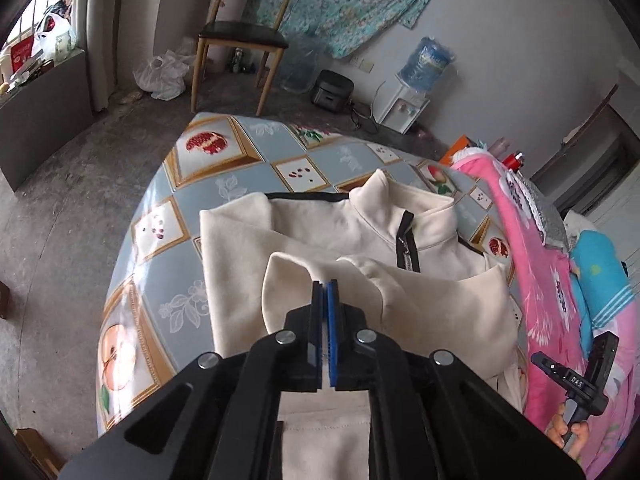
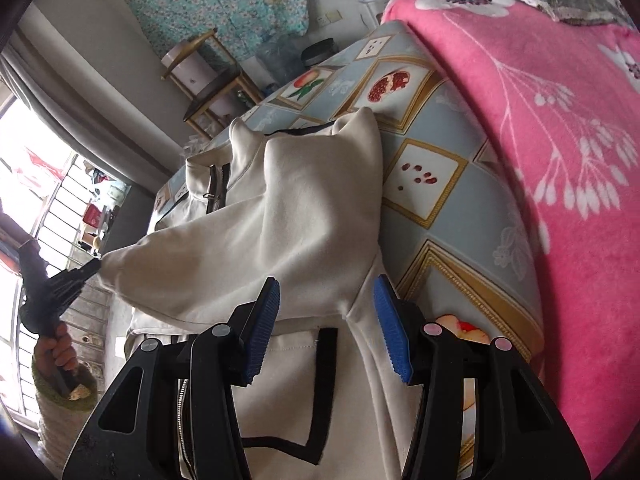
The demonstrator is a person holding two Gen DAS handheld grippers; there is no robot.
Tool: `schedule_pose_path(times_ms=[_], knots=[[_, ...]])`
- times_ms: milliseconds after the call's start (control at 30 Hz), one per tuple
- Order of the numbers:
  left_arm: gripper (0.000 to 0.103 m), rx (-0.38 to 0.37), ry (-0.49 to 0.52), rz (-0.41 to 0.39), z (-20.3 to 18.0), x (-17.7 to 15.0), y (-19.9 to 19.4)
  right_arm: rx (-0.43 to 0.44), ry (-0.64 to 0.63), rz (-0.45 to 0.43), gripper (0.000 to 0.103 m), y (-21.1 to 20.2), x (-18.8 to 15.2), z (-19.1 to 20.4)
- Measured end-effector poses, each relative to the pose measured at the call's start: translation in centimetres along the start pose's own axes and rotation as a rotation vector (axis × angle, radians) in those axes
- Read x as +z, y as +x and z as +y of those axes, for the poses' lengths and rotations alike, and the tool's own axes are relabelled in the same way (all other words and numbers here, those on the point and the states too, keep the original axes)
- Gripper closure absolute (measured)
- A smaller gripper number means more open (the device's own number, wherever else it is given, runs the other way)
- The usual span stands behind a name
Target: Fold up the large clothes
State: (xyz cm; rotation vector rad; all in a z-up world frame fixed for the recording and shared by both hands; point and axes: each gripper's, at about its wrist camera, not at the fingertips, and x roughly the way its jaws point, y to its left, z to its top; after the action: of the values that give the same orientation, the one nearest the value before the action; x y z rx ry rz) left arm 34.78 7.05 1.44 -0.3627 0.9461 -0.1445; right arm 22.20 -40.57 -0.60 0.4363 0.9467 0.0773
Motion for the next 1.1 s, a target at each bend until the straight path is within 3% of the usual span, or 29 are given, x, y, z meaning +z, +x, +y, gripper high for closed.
schedule_pose_path(times_ms=[67, 133, 267, 500, 533, 600, 667, 767, 800, 900, 967, 1033, 1067, 1100], knots=[[0.101, 0.047, 0.014, -0.011, 0.8, -0.6, -0.7, -0.032, -0.013, -0.004, 0.054, -0.1, 0.9, 0.1], [0.101, 0.107, 0.011, 0.038, 2.4, -1.9, 0.9, -0.051, -0.032, -0.002, 0.054, 0.4, 2.1, 0.3], [0.101, 0.123, -0.032, 0.093, 4.7, -4.3, 3.8, -0.078, -0.011, 0.031, 0.054, 3.2, 6.0, 0.5], [0.101, 0.122, 0.001, 0.066, 4.9, -6.1, 4.6, -0.229, 0.106, 0.058, 0.056, 9.4, 11.6, -1.6], [0.101, 0.122, 0.011, 0.060, 5.0, -6.0, 4.5, -0.238, 0.106, 0.067, 0.061, 10.1, 11.8, -1.8], [0.101, 0.126, 0.053, 0.033, 4.7, -6.2, 4.5, -0.237, 0.083, 0.086, 0.100, 10.9, 11.8, -1.8], [0.101, 0.123, 0.078, 0.004, 4.7, -6.3, 4.1, -0.298, 0.017, 0.013, 0.100, 10.0, 11.3, -0.6], [0.101, 0.130, 0.115, -0.035, 4.6, -6.4, 3.5, -0.307, -0.004, -0.112, 0.101, 7.9, 10.6, -0.2], [0.101, 0.134, 0.120, -0.021, 4.7, -6.5, 3.9, -0.326, -0.010, -0.113, 0.103, 8.2, 10.4, -0.5], [0.100, 0.132, 0.110, 0.005, 5.4, -7.0, 5.1, -0.489, -0.040, -0.101, 0.103, 9.8, 10.1, -1.2], [0.097, 0.106, 0.094, 0.004, 5.6, -6.8, 4.8, -0.520, 0.002, -0.088, 0.101, 9.8, 10.2, -2.3], [0.093, 0.110, 0.087, -0.023, 5.6, -6.5, 3.6, -0.483, 0.043, -0.106, 0.098, 8.0, 9.9, -2.8], [0.091, 0.124, 0.090, -0.041, 5.6, -6.3, 3.0, -0.446, 0.018, -0.138, 0.091, 6.7, 9.5, -1.9], [0.090, 0.127, 0.099, -0.073, 5.4, -6.1, 2.1, -0.421, -0.028, -0.157, 0.074, 5.8, 9.3, -0.7]])
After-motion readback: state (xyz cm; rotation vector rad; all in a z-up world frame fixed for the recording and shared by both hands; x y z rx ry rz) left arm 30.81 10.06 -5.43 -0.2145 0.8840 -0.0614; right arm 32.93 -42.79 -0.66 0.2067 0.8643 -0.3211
